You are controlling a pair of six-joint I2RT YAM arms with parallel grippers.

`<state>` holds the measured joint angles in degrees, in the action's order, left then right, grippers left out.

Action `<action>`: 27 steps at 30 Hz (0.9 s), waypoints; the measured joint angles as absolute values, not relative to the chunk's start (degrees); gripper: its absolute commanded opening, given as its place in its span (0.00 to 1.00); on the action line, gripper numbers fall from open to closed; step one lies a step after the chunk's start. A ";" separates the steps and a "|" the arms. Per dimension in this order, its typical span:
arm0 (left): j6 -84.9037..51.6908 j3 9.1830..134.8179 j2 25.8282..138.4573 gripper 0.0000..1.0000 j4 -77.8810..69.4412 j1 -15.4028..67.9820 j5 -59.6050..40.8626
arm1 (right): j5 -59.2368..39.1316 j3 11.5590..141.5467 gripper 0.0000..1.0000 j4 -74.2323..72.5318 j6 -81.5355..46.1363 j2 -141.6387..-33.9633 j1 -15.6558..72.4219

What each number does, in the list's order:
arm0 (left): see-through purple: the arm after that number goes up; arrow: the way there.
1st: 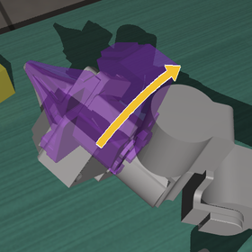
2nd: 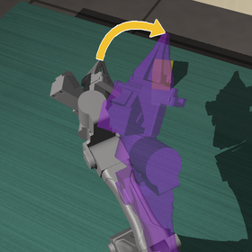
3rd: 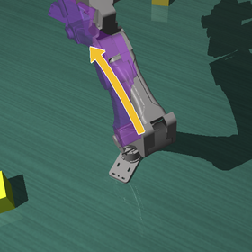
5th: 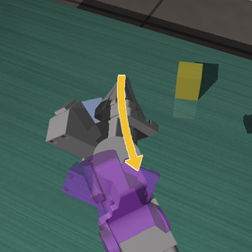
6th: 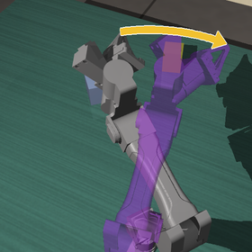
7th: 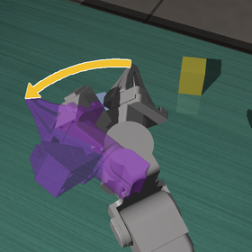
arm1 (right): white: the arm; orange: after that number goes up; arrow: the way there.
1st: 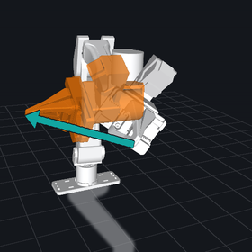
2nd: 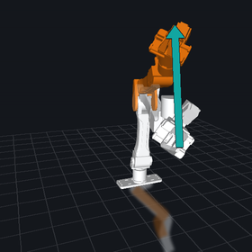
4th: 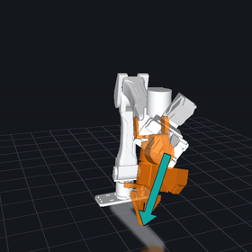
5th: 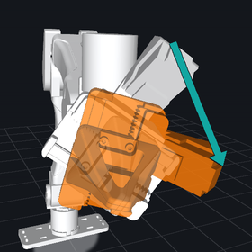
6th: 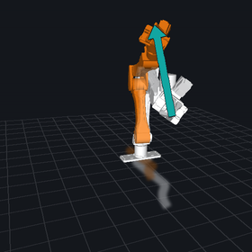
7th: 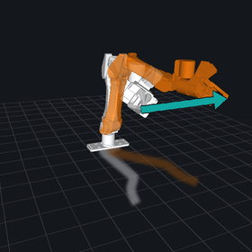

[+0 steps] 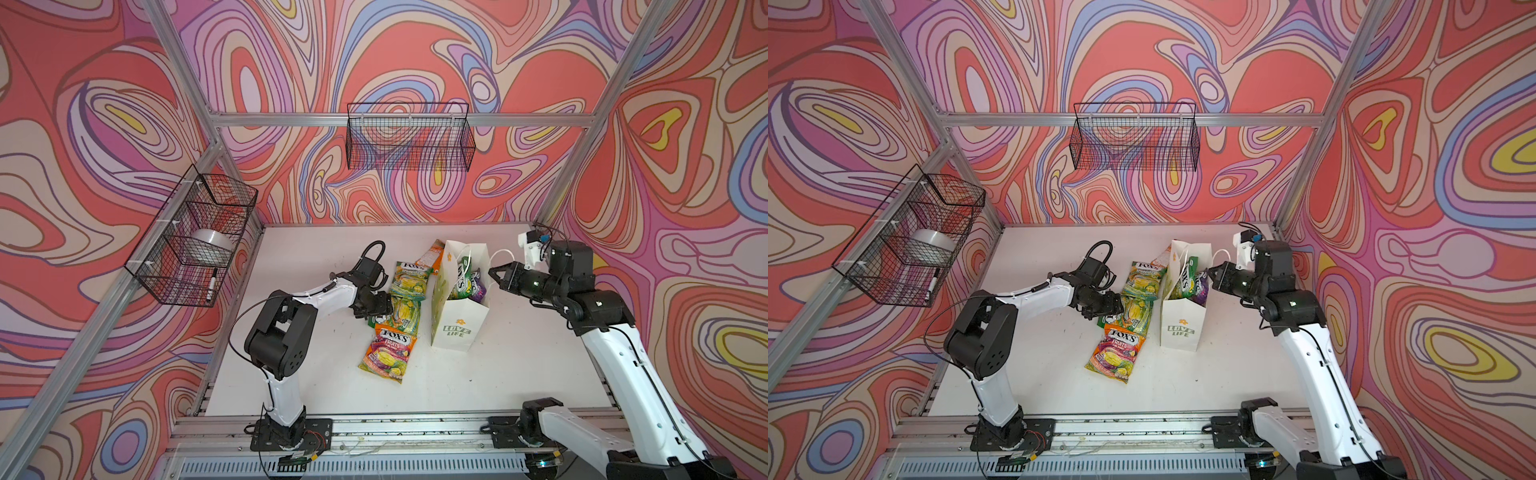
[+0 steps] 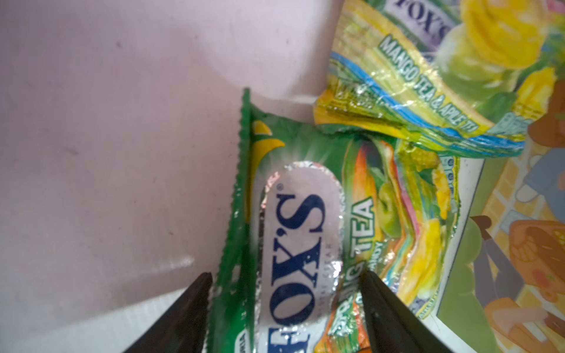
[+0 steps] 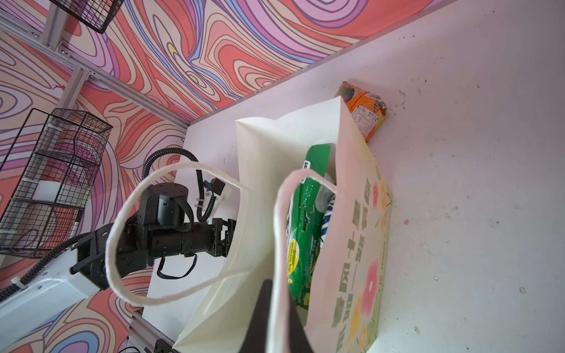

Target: Place the snacks into the paper bag

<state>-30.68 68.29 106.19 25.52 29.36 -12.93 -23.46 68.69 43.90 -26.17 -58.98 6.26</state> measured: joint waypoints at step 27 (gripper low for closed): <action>-36.97 69.32 98.00 0.12 29.76 30.24 -9.56 | -23.70 68.77 0.00 45.50 -25.54 -58.22 6.11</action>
<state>-36.97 69.32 98.00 29.76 30.24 -9.56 -23.70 68.77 45.50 -25.54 -58.22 6.11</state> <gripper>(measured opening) 0.134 0.047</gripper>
